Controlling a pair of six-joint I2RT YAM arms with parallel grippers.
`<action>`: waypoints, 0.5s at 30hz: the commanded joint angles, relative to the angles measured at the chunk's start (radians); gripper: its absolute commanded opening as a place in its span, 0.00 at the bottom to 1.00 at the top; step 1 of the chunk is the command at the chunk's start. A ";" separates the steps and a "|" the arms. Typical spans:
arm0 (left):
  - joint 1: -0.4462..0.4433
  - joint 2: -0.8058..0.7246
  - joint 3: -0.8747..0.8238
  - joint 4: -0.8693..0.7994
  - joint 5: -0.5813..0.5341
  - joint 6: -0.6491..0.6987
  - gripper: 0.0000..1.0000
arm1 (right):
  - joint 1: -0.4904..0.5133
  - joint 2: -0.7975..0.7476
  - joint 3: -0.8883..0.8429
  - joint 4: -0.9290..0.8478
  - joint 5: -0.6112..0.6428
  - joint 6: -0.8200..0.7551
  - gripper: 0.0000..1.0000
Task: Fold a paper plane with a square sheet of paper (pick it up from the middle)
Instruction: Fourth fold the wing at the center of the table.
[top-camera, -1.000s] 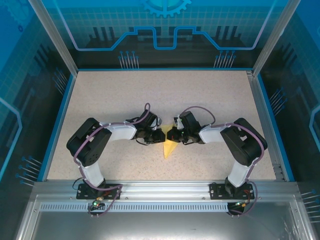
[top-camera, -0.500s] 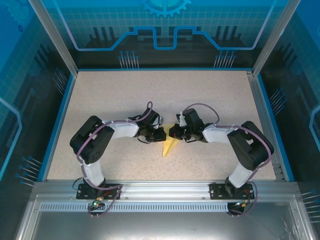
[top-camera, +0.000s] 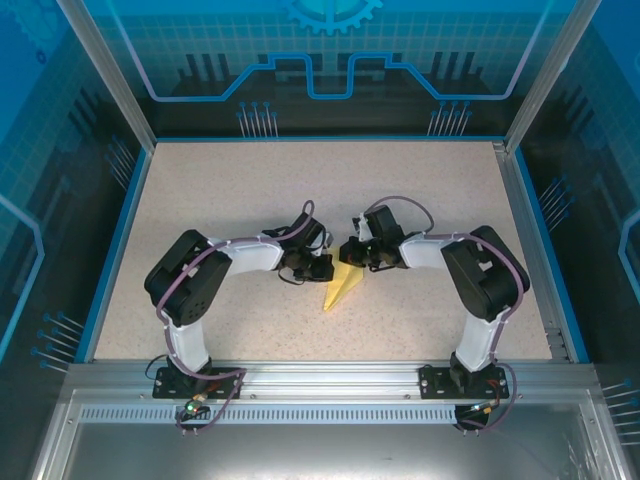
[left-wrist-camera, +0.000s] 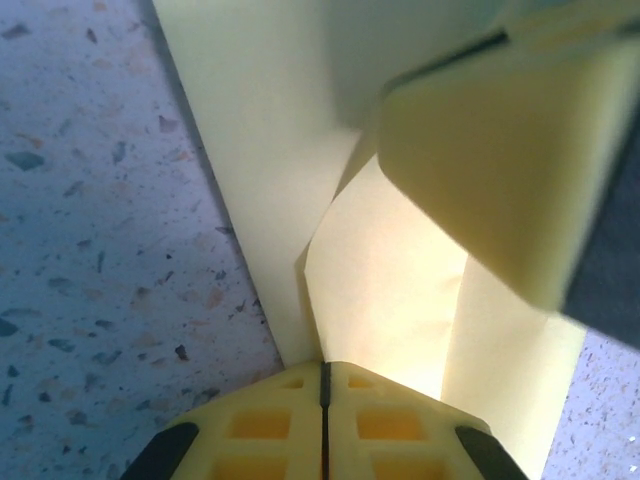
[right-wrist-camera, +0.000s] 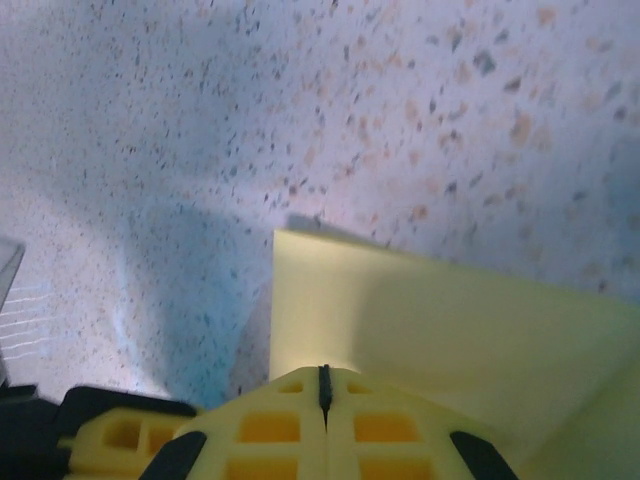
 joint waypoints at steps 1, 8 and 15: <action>-0.008 0.058 -0.002 -0.090 -0.112 0.052 0.07 | -0.024 0.038 0.038 -0.047 -0.004 -0.049 0.02; -0.027 0.076 -0.013 -0.118 -0.180 0.083 0.06 | -0.065 0.073 0.036 -0.038 -0.014 -0.074 0.02; -0.031 0.087 -0.028 -0.125 -0.204 0.100 0.05 | -0.107 0.072 0.014 -0.007 -0.025 -0.087 0.02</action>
